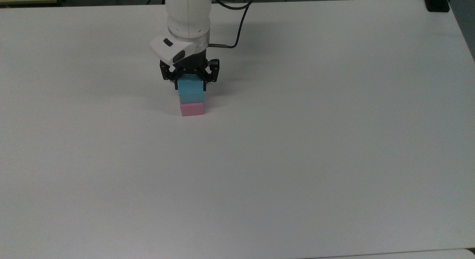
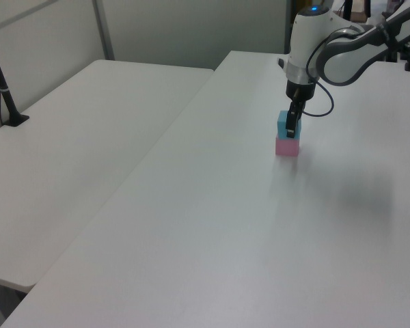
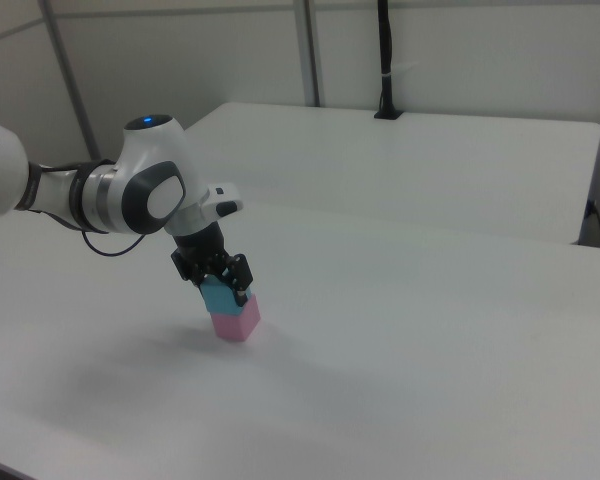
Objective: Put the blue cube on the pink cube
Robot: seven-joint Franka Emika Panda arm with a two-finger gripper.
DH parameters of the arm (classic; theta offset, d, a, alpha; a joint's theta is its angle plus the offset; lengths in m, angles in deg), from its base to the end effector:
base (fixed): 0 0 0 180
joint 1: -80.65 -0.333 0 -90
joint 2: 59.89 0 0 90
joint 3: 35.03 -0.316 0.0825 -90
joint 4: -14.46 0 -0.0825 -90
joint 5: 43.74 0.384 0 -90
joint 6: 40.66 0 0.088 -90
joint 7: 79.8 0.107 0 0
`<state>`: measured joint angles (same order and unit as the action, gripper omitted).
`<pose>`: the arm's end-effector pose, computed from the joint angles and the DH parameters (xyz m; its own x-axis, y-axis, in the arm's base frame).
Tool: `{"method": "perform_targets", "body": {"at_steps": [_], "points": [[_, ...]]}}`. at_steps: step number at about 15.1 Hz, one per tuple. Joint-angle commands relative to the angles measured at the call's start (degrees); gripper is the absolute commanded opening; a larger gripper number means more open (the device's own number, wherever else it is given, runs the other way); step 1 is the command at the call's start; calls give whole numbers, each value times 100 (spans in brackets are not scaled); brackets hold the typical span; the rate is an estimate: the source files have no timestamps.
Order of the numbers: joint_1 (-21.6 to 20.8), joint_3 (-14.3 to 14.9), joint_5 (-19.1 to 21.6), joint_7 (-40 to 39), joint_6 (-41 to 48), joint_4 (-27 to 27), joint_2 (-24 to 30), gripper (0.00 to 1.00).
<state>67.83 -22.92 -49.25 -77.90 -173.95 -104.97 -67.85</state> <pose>0.5791 0.0078 0.3714 0.9932 0.0501 0.1048 0.0394 -0.9940 0.1019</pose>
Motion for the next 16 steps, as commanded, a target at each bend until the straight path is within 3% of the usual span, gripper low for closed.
{"method": "perform_targets", "body": {"at_steps": [1, 3, 7, 9, 12, 16], "points": [[94, 19, -135, 232, 135, 68, 110, 100], [121, 89, -135, 241, 862, 470, 225, 100], [51, 72, -73, 259, 2865, 1867, 348, 100], [16, 19, -73, 259, 3561, 2238, 348, 100], [-11, -7, -73, 416, 4082, 2512, 488, 100], [59, 54, -64, 426, 4153, 2530, 735, 100]]}}
